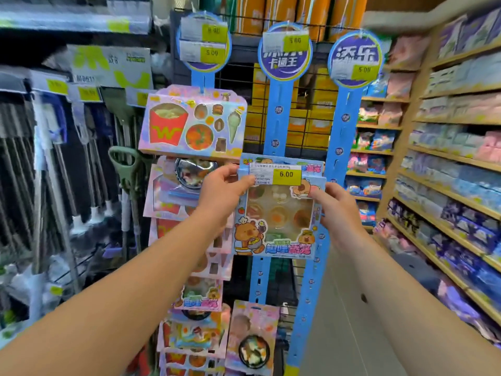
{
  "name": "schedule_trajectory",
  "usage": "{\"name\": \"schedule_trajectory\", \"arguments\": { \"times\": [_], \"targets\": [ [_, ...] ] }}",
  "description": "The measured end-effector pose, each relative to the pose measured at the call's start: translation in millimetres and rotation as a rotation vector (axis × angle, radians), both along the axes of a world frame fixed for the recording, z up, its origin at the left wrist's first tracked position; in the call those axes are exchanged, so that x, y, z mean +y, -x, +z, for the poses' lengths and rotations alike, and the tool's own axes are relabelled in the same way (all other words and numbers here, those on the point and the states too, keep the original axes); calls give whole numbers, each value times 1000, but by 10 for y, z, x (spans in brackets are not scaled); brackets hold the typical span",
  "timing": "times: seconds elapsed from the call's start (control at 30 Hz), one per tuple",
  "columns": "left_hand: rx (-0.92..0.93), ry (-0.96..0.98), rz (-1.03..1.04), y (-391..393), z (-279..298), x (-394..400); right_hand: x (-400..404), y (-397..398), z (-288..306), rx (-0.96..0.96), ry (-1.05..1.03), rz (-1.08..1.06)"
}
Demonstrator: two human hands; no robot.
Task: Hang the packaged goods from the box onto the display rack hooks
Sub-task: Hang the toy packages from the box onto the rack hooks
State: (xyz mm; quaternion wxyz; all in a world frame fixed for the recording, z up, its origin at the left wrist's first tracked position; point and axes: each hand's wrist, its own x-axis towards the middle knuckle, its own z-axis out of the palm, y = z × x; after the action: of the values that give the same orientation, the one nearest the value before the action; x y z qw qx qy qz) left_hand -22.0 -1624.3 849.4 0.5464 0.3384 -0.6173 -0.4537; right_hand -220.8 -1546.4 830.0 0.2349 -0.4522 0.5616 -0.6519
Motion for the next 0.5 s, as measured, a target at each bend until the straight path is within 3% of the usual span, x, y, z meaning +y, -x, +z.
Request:
{"name": "schedule_trajectory", "arguments": {
  "times": [0.2,0.5],
  "targets": [
    [-106,247,113,81,562,-19,-128,84,425,-55,152,-34],
    [-168,313,159,153,1174,-366,-445,167,941,94,246,-107]
  ]
}}
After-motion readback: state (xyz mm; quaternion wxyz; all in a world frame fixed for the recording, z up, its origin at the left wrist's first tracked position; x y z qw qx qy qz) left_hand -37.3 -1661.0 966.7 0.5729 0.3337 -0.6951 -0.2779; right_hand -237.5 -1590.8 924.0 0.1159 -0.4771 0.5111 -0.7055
